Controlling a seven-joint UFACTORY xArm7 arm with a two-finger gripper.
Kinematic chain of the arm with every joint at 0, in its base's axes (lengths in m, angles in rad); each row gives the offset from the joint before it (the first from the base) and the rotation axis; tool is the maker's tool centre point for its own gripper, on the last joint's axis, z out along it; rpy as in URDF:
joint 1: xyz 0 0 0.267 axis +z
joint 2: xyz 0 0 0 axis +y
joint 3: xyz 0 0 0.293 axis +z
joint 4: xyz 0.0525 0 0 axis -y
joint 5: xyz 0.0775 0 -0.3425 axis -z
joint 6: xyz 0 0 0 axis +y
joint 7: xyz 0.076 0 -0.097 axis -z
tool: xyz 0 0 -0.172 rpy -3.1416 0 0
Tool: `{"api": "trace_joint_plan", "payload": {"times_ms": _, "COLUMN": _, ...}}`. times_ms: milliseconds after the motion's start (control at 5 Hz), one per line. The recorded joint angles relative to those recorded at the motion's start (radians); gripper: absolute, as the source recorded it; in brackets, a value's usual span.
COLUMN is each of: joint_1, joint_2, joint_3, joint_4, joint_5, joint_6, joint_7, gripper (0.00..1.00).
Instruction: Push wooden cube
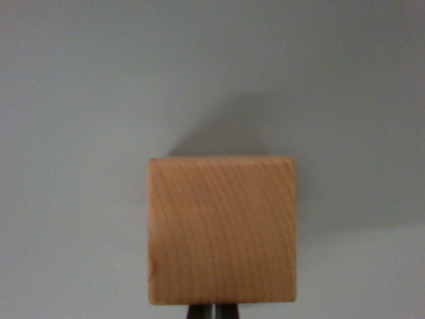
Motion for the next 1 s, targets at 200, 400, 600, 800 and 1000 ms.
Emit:
{"api": "trace_joint_plan", "payload": {"times_ms": 200, "joint_1": 0.0, "joint_2": 0.0, "joint_3": 0.0, "joint_4": 0.0, "joint_5": 0.0, "joint_6": 0.0, "joint_7": 0.0, "gripper": 1.0}}
{"api": "trace_joint_plan", "payload": {"times_ms": 400, "joint_1": 0.0006, "joint_2": 0.025, "joint_3": 0.004, "joint_4": 0.039, "joint_5": 0.0027, "joint_6": 0.014, "joint_7": 0.003, "gripper": 1.0}}
{"api": "trace_joint_plan", "payload": {"times_ms": 600, "joint_1": 0.0006, "joint_2": 0.025, "joint_3": 0.004, "joint_4": 0.039, "joint_5": 0.0027, "joint_6": 0.014, "joint_7": 0.003, "gripper": 1.0}}
{"api": "trace_joint_plan", "payload": {"times_ms": 800, "joint_1": 0.0011, "joint_2": 0.046, "joint_3": 0.007, "joint_4": 0.071, "joint_5": 0.0049, "joint_6": 0.026, "joint_7": 0.006, "gripper": 1.0}}
{"api": "trace_joint_plan", "payload": {"times_ms": 1000, "joint_1": 0.0011, "joint_2": 0.046, "joint_3": 0.007, "joint_4": 0.071, "joint_5": 0.0049, "joint_6": 0.026, "joint_7": 0.006, "gripper": 1.0}}
